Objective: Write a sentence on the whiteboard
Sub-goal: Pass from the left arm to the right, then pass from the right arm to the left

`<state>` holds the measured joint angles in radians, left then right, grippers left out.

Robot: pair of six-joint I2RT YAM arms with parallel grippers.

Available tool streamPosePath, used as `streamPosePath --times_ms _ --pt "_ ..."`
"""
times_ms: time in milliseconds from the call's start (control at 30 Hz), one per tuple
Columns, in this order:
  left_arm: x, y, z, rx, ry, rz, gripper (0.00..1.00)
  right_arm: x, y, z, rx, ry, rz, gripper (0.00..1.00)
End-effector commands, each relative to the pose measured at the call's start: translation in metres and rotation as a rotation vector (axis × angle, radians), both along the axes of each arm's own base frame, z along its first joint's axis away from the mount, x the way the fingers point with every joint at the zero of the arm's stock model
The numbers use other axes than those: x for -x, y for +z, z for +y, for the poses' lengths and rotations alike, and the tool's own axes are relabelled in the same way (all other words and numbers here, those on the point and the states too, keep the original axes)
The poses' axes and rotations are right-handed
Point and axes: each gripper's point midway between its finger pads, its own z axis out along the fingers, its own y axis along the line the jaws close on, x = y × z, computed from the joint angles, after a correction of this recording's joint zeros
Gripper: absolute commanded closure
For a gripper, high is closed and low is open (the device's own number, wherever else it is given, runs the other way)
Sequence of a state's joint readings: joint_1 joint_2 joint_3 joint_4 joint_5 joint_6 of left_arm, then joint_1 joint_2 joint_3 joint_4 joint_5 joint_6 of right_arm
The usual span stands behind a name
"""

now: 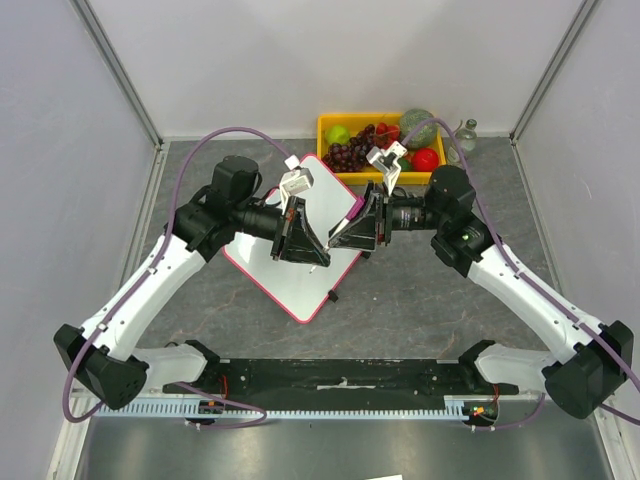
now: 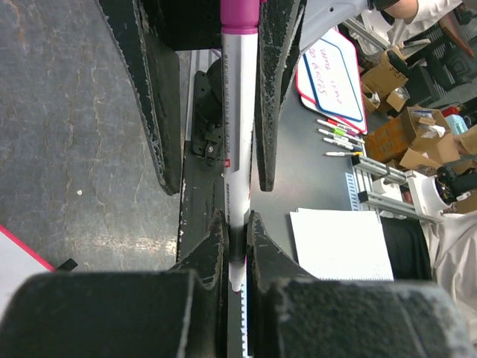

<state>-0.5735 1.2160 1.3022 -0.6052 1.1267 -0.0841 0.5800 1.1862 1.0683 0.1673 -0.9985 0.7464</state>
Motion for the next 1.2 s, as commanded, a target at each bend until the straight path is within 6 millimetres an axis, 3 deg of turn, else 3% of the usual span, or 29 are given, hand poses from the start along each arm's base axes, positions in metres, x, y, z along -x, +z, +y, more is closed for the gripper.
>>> streamPosePath --times_ms 0,133,300,433,567,600,667,767,1000,1167 --pt "0.005 0.001 0.0 0.008 -0.039 -0.024 0.98 0.001 0.008 0.002 0.001 0.002 -0.042 0.55" --pt "0.005 -0.003 0.0 -0.003 -0.04 -0.017 0.98 0.0 0.003 0.003 0.011 -0.001 -0.036 0.56" --pt "0.004 -0.005 0.0 -0.006 -0.04 -0.018 0.98 0.003 0.0 0.005 0.018 0.016 -0.037 0.76" --pt "0.004 -0.006 0.0 -0.007 -0.044 -0.015 0.98 0.003 -0.005 0.005 0.027 0.017 -0.037 1.0" --pt "0.001 -0.009 0.0 -0.02 -0.023 -0.018 0.98 -0.001 -0.009 0.004 0.04 -0.011 -0.039 1.0" --pt "0.0 -0.01 0.001 -0.026 -0.011 -0.023 0.89 -0.003 -0.009 0.003 0.045 -0.027 -0.052 1.0" --pt "-0.003 -0.011 0.002 -0.037 0.015 -0.037 0.62 -0.008 -0.012 0.002 0.057 -0.066 -0.051 1.0" --pt "-0.007 -0.01 0.005 -0.049 0.066 -0.073 0.35 -0.016 -0.011 0.0 0.058 -0.136 -0.054 1.0" --pt "-0.017 -0.005 0.008 -0.042 0.159 -0.117 0.25 -0.039 -0.002 -0.015 0.038 -0.358 -0.06 1.0" --pt "-0.033 -0.001 0.006 -0.017 0.254 -0.158 0.21 -0.035 0.007 -0.017 -0.042 -0.373 -0.043 1.0"
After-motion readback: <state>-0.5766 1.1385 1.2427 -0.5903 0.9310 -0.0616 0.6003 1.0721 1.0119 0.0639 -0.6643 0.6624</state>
